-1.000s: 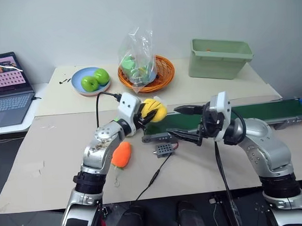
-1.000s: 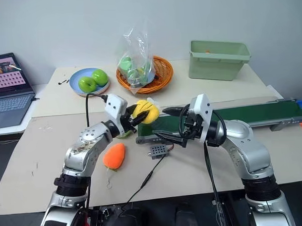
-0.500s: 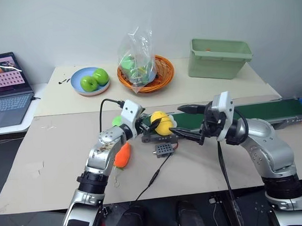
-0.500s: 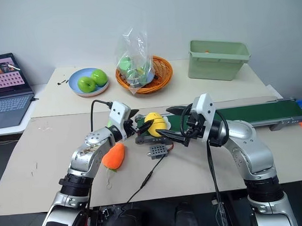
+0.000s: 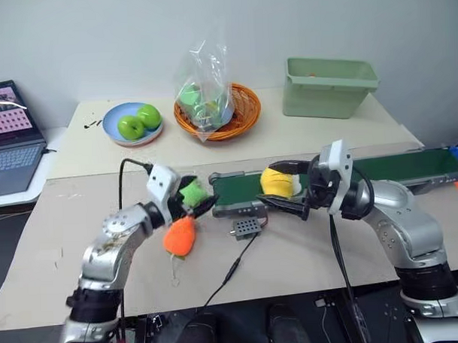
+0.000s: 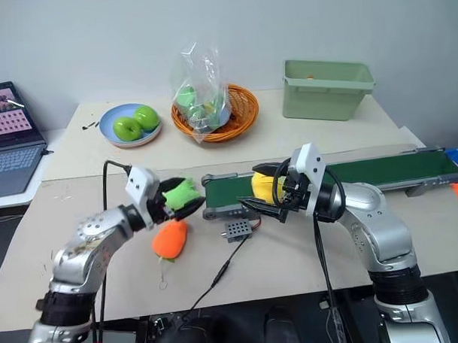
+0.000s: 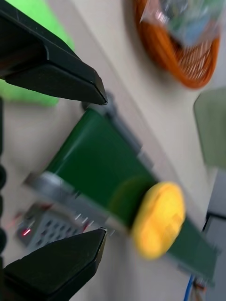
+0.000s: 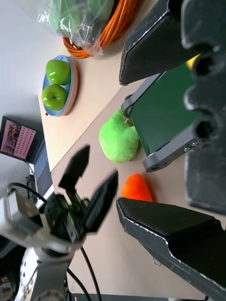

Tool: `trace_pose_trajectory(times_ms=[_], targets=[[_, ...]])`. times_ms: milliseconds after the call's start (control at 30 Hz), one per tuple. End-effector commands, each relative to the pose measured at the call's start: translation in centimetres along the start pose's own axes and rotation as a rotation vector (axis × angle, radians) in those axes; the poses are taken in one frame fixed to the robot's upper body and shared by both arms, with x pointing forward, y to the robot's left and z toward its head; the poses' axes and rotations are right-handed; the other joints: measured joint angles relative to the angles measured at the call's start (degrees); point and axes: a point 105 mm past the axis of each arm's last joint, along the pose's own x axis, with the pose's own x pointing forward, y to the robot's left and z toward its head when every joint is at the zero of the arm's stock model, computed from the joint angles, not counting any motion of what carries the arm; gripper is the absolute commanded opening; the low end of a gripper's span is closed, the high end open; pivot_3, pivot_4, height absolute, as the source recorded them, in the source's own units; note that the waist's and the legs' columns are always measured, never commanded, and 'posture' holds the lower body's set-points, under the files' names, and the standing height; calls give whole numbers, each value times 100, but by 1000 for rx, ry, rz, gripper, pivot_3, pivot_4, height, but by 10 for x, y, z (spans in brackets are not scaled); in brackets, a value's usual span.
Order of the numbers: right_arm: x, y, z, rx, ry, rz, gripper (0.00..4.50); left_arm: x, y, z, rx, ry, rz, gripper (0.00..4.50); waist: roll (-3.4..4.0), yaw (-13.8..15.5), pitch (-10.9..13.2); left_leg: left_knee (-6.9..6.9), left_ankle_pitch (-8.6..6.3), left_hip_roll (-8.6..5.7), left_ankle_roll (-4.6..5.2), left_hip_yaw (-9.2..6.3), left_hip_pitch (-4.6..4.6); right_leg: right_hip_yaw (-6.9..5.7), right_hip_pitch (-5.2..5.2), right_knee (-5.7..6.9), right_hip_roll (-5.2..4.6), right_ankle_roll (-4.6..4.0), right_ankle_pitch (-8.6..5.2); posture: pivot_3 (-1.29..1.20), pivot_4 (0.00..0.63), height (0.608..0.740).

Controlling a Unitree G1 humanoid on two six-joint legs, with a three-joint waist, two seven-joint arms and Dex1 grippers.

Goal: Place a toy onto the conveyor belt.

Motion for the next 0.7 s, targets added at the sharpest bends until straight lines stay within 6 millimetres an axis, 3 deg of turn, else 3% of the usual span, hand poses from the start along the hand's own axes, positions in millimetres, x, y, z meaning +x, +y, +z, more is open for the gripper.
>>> trace_pose_trajectory(times_ms=[33, 367, 700], targets=[[-7, -8, 11, -56, -22, -18, 4500, -15, -6, 12, 80, -17, -48, 4476, 1, 1, 1, 0, 0, 2, 0, 0, -1, 0, 0, -3, 2, -2, 2, 0, 150, 740], [-5, -13, 8, -57, -16, -16, 4500, -6, -22, 17, 109, -61, -92, 4476, 3, 6, 3, 1, 3, 24, -7, 7, 3, 2, 2, -3, 22, -16, 10, 0, 150, 740], [-4, -12, 13, -68, -36, 0, 4500, 2, -23, 22, 123, -90, -95, 4476, 3, -6, 3, 1, 3, 34, -9, 17, 5, 2, 1, -5, 29, -23, 15, 0, 150, 740]])
